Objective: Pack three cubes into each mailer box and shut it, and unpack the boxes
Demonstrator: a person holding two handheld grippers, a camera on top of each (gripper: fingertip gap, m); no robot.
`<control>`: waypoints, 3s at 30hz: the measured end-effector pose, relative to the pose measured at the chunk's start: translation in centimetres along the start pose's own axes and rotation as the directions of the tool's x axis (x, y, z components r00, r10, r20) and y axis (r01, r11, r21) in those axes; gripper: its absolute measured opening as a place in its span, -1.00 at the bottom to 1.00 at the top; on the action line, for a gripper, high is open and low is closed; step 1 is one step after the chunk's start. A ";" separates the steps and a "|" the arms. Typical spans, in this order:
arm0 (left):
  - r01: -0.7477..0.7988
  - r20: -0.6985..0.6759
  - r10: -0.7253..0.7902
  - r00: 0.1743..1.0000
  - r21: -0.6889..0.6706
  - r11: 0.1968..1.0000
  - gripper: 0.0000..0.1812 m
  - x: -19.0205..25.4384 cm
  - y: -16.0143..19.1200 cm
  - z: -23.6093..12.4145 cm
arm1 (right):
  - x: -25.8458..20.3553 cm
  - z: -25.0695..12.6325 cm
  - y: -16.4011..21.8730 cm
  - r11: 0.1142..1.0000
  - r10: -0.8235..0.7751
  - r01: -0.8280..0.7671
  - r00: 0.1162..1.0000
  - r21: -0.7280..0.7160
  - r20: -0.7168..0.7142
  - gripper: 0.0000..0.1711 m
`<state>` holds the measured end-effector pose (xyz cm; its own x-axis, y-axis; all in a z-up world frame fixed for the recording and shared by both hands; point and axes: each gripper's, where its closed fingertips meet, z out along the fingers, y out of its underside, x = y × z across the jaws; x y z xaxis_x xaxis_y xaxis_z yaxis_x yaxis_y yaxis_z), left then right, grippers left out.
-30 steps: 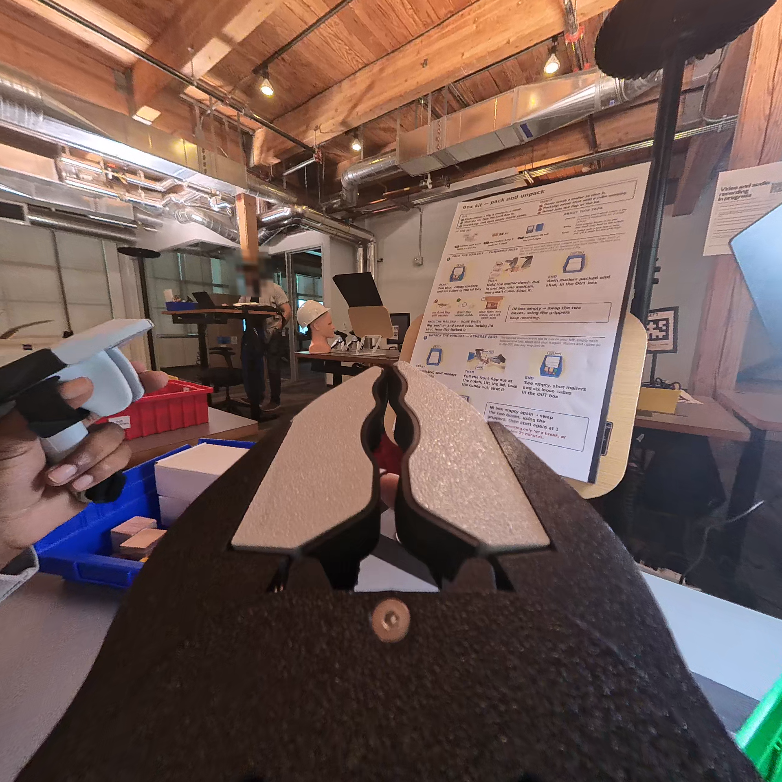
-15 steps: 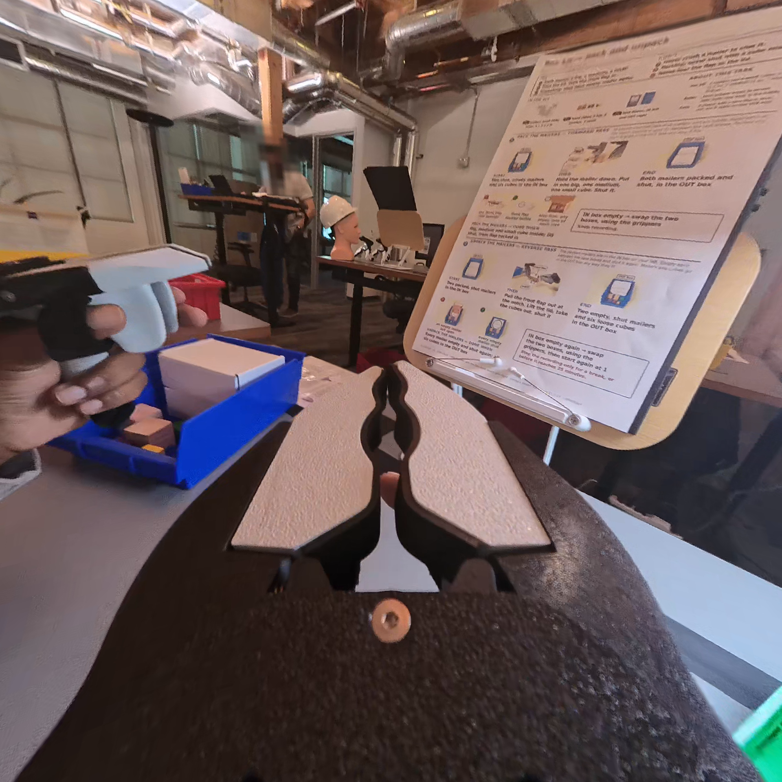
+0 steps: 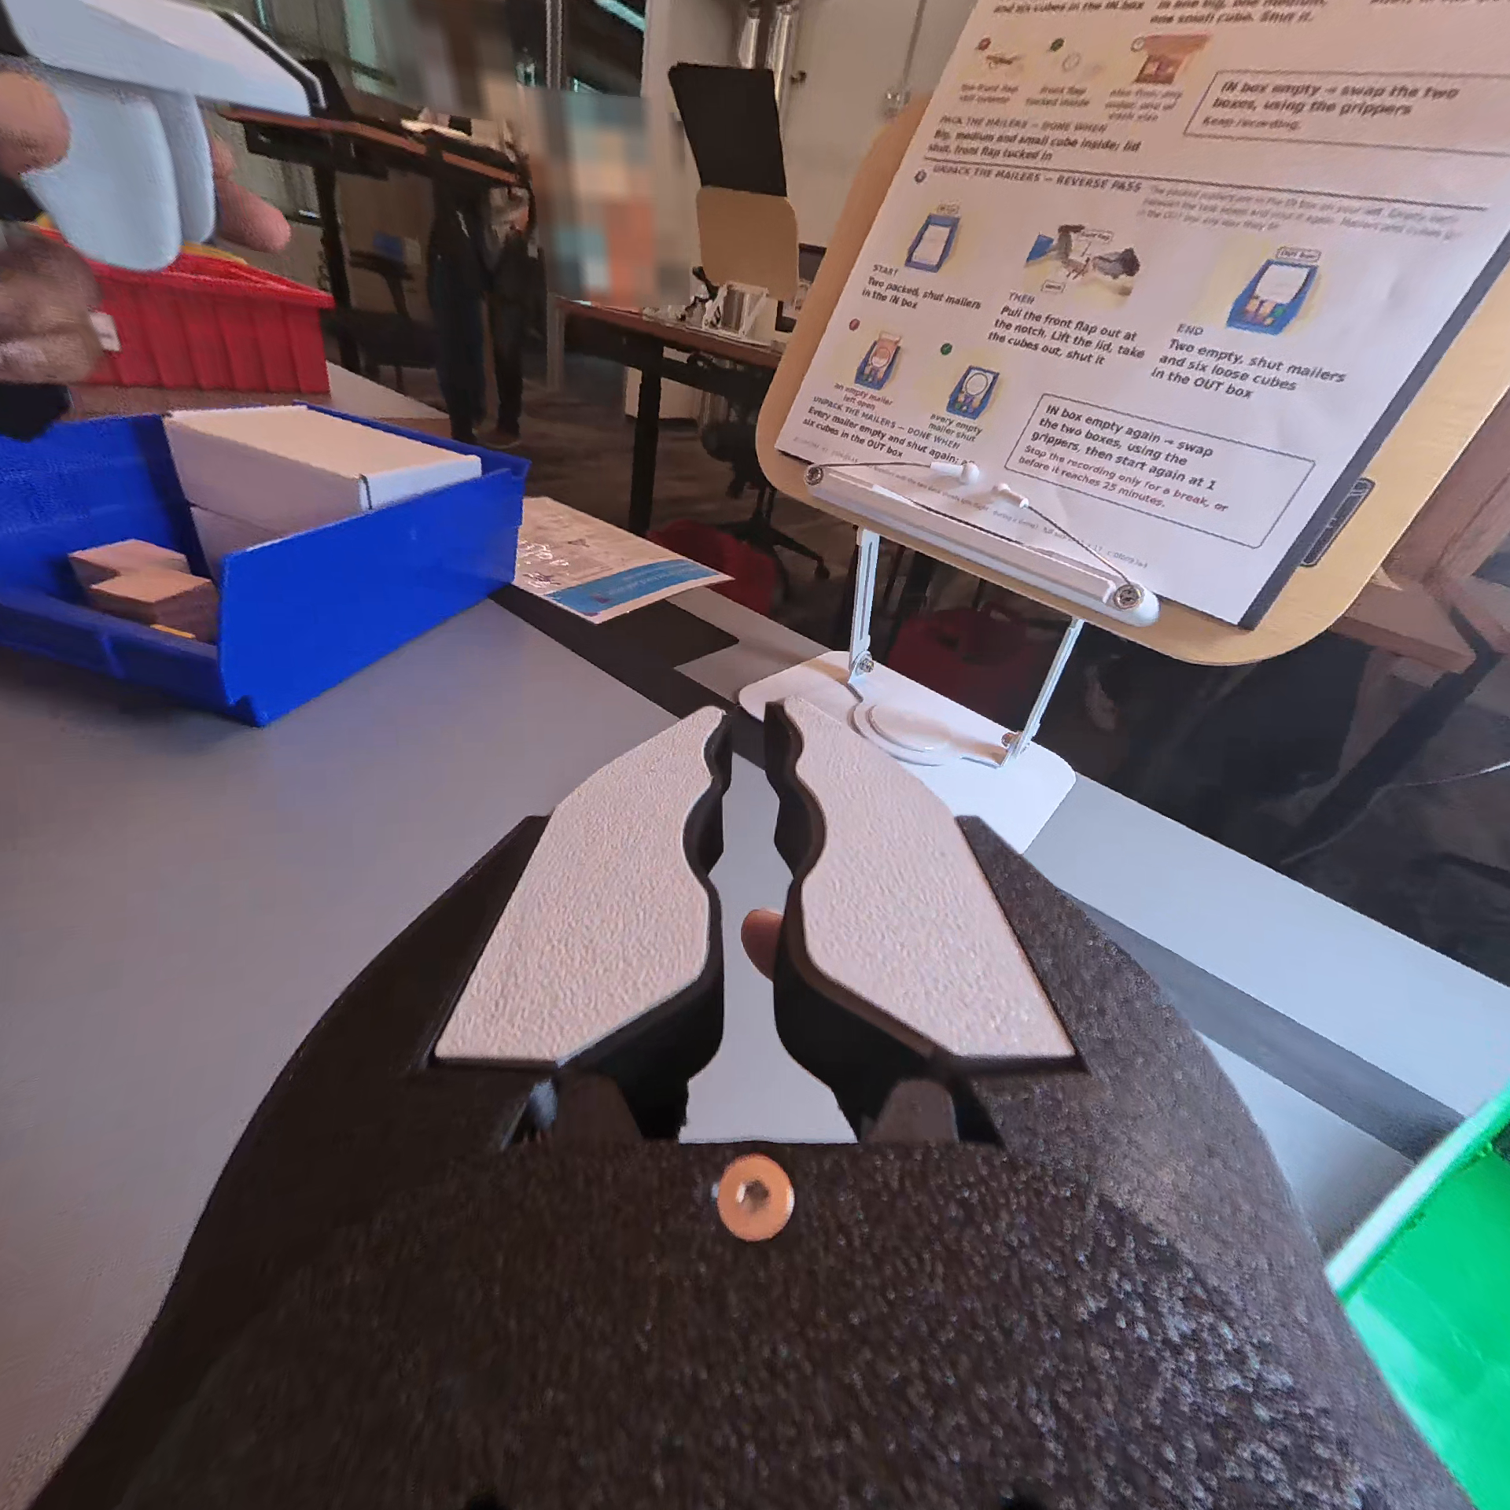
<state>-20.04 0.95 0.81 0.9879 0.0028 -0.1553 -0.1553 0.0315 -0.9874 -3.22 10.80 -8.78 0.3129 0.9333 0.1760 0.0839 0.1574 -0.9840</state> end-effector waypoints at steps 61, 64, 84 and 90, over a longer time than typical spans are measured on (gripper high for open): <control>-0.767 -0.799 0.181 0.574 -0.446 0.461 -0.36 14.5 15.7 -5.7 | -12.9 -2.1 6.3 0.704 -0.560 0.709 0.595 -0.047 0.577 0.06; -0.711 -0.796 0.116 0.594 -0.453 0.538 -0.36 15.7 15.3 -5.2 | -13.3 -2.2 5.9 0.707 -0.563 0.707 0.594 -0.038 0.575 0.03; -0.721 -0.554 0.545 0.630 -0.155 0.676 -0.24 17.3 17.6 -4.1 | -9.6 -4.9 8.2 0.709 -0.634 0.704 0.610 0.042 0.475 -0.19; -0.724 -0.571 0.541 0.617 -0.145 0.674 -0.25 17.6 17.8 -4.4 | -8.3 -5.4 8.5 0.512 -0.822 0.859 0.488 0.006 0.296 -0.19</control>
<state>-5.38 -2.86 -19.62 0.5246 -0.5519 -0.6482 -0.8206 -0.1253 -0.5575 0.04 2.64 -18.44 -0.1960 0.4211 0.8856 0.3061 0.8843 -0.3527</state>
